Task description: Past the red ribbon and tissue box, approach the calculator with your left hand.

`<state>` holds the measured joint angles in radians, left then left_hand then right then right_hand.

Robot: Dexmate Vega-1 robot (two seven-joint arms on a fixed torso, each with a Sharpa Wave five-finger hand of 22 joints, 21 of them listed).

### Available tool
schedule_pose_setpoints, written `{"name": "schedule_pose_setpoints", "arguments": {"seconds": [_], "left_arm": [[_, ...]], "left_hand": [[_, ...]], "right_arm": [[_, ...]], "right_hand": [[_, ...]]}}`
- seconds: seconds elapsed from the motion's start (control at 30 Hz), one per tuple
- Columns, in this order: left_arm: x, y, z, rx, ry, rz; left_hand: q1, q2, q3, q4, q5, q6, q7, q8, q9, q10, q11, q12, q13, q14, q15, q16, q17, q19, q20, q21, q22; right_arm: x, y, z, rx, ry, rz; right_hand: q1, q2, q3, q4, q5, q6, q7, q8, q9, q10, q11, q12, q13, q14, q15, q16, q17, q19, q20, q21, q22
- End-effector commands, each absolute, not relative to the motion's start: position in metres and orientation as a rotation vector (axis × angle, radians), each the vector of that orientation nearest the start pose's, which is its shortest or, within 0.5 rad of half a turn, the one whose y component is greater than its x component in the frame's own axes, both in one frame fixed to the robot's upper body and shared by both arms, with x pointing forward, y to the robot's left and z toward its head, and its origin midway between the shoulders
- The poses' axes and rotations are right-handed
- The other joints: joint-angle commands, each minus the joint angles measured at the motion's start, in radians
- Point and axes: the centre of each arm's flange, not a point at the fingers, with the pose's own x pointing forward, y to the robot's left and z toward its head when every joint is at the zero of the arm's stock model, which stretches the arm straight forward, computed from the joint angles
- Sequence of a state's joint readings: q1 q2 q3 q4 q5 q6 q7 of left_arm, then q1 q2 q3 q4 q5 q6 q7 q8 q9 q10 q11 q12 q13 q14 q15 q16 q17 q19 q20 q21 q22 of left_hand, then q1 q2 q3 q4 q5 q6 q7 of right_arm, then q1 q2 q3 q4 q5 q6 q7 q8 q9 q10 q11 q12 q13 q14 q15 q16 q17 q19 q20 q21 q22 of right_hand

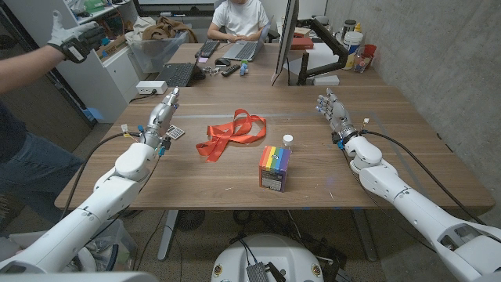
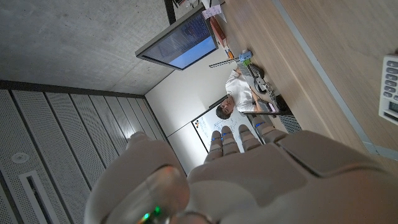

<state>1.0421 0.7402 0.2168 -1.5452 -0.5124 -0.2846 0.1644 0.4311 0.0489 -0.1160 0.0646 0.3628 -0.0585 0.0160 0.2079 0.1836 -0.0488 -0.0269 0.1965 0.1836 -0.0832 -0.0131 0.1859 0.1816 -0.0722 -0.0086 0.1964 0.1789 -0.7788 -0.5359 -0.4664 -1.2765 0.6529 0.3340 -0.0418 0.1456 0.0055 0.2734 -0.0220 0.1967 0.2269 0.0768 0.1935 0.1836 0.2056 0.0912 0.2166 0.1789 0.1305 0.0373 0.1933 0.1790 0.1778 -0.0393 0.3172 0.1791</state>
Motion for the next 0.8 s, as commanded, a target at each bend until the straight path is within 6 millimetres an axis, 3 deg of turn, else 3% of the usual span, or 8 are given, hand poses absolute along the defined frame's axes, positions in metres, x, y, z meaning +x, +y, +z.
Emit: {"name": "schedule_pose_setpoints", "arguments": {"seconds": [0.03, 0.8], "left_arm": [[0.580, 0.389, -0.002, 0.232, -0.673, 0.060], [0.565, 0.406, 0.007, 0.337, -0.641, 0.129]], "left_hand": [[0.013, 0.002, -0.002, -0.005, 0.006, 0.003, 0.002, 0.004, 0.005, 0.003, 0.002, 0.008, 0.004, 0.003, -0.001, 0.009, 0.003, 0.000, 0.006, 0.006, 0.004], [0.056, 0.015, 0.010, -0.025, 0.009, 0.001, 0.000, 0.003, 0.005, 0.004, 0.007, 0.006, 0.005, 0.006, -0.004, 0.007, 0.003, 0.001, 0.024, 0.007, 0.005]], "right_arm": [[0.659, -0.279, -0.011, 0.009, -0.625, 0.184], [0.659, -0.287, -0.009, 0.038, -0.644, 0.177]], "right_hand": [[0.002, 0.006, 0.001, -0.003, 0.003, 0.007, -0.005, 0.004, 0.004, 0.008, 0.003, -0.003, 0.003, 0.009, 0.000, -0.003, 0.005, 0.005, -0.014, -0.002, 0.002], [0.003, 0.008, -0.002, -0.006, 0.003, 0.015, -0.011, 0.006, 0.004, 0.015, -0.006, -0.002, 0.003, 0.017, -0.007, -0.001, 0.005, 0.012, -0.015, -0.009, 0.003]]}}
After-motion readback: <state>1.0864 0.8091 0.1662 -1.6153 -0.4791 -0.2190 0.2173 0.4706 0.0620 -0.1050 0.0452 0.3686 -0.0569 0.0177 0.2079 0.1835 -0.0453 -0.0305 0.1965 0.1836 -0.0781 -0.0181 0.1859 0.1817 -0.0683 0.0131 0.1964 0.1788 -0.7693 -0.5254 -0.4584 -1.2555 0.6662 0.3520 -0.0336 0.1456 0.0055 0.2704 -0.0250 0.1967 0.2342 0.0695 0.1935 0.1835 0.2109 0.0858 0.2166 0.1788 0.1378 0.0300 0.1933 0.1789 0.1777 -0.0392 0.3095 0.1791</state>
